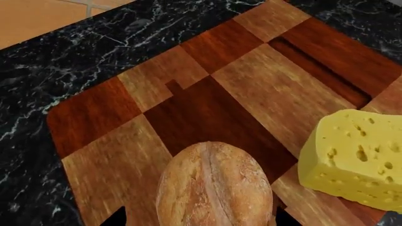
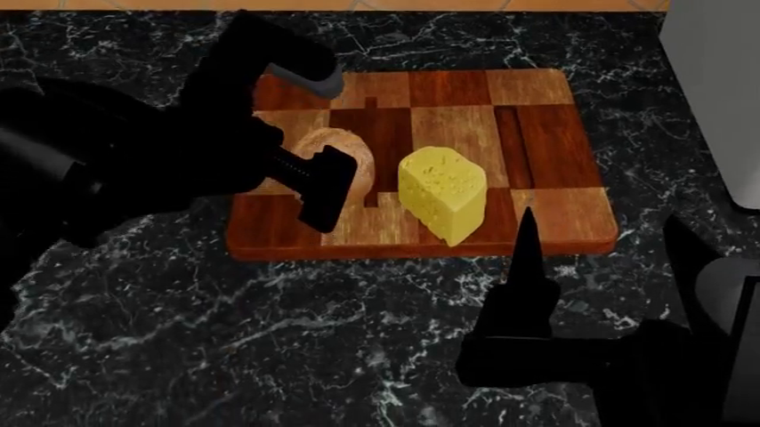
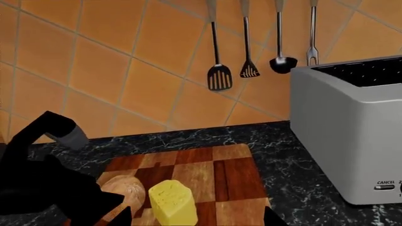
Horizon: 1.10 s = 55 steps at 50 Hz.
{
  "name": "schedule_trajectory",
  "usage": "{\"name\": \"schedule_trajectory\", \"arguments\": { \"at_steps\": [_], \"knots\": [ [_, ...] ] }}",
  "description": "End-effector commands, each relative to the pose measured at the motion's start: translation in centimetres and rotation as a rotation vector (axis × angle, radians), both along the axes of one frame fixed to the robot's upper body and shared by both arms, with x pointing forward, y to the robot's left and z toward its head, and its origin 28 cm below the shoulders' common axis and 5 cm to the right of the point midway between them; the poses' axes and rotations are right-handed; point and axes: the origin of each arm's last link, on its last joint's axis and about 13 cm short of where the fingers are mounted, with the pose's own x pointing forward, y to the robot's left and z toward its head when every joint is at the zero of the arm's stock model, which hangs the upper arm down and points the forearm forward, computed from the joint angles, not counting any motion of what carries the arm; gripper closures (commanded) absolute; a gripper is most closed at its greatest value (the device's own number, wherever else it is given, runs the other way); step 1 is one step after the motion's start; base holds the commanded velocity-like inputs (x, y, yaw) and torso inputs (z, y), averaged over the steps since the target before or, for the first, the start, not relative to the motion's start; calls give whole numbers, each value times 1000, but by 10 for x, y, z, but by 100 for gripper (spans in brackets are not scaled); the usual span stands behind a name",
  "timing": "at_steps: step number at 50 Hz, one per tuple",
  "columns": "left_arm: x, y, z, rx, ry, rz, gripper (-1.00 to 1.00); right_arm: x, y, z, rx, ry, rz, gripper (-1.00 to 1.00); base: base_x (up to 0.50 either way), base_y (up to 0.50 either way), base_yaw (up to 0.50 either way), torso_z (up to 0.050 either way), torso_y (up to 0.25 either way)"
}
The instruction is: Place the bread and cheese on the cutting board.
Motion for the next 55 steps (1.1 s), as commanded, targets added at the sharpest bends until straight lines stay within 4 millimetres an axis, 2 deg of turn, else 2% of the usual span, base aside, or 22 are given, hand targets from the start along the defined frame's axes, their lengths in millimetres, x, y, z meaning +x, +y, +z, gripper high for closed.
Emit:
{"name": "schedule_trajectory", "arguments": {
  "at_steps": [1, 4, 8, 12, 15, 20, 22, 23, 26, 28, 31, 36, 39, 40, 41, 42, 44, 50, 55],
  "knots": [
    [1, 3, 20, -12, -29, 17, -100, 0, 0, -2, 2, 1, 0, -100, 0, 0, 0, 0, 0],
    [1, 5, 26, -26, -39, 6, -100, 2, 1, -3, 4, 4, 6, -100, 0, 0, 0, 0, 0],
    [2, 3, 49, -17, -138, 2, -100, -1, 1, 0, 6, 1, 7, -100, 0, 0, 0, 0, 0],
    [2, -1, 61, -28, -199, -30, -100, -2, 0, 1, -3, 3, -6, -100, 0, 0, 0, 0, 0],
    [4, 1, 55, 3, -208, -23, -100, -2, 2, 1, -10, 2, -2, -100, 0, 0, 0, 0, 0],
    [4, 10, 59, -38, -254, 0, -100, -2, 2, 2, -20, -1, -3, -100, 0, 0, 0, 0, 0],
    [-12, 41, 56, -68, -254, 117, -100, -3, 3, 4, -26, -10, 4, -100, 0, 0, 0, 0, 0],
    [-24, 34, 57, -79, -267, 73, -100, -3, 3, 3, -21, -10, 3, -100, 0, 0, 0, 0, 0],
    [-70, 37, 57, -111, -301, 14, -100, -1, 3, 1, -33, -9, -1, -100, 0, 0, 0, 0, 0],
    [-85, 44, 60, -125, -317, 24, -100, -2, 5, 2, -42, -13, 5, -100, 0, 0, 0, 0, 0],
    [-122, 57, 62, -143, -340, 36, -100, -4, 5, 6, -47, -25, 2, -100, 0, 0, 0, 0, 0],
    [-165, 72, 62, -135, -373, 40, -100, -7, 4, 9, -32, -47, 9, -100, 0, 0, 0, 0, 0],
    [-184, 83, 64, -132, -391, 62, -100, -10, 3, 12, -58, -53, -6, -100, 0, 0, 0, 0, 0],
    [-215, 97, 64, -160, -422, 76, -100, -17, -5, 22, -131, -56, -61, -100, 0, 0, 0, 0, 0],
    [-238, 115, 54, -123, -436, 121, -100, -17, -4, 27, -157, -59, -55, -100, 0, 0, 0, 0, 0],
    [-243, 123, 54, -129, -446, 161, -100, -17, -3, 32, -163, -68, -55, -100, 0, 0, 0, 0, 0],
    [-253, 127, 56, -129, -462, 162, -100, -18, -2, 41, -176, -87, -60, -100, 0, 0, 0, 0, 0],
    [-281, 137, 55, -112, -491, 174, -100, -19, -3, 45, -191, -85, -69, -100, 0, 0, 0, 0, 0],
    [-283, 146, 65, -121, -501, 222, -100, -20, -7, 79, -234, -122, -67, -100, 0, 0, 0, 0, 0]
  ]
}}
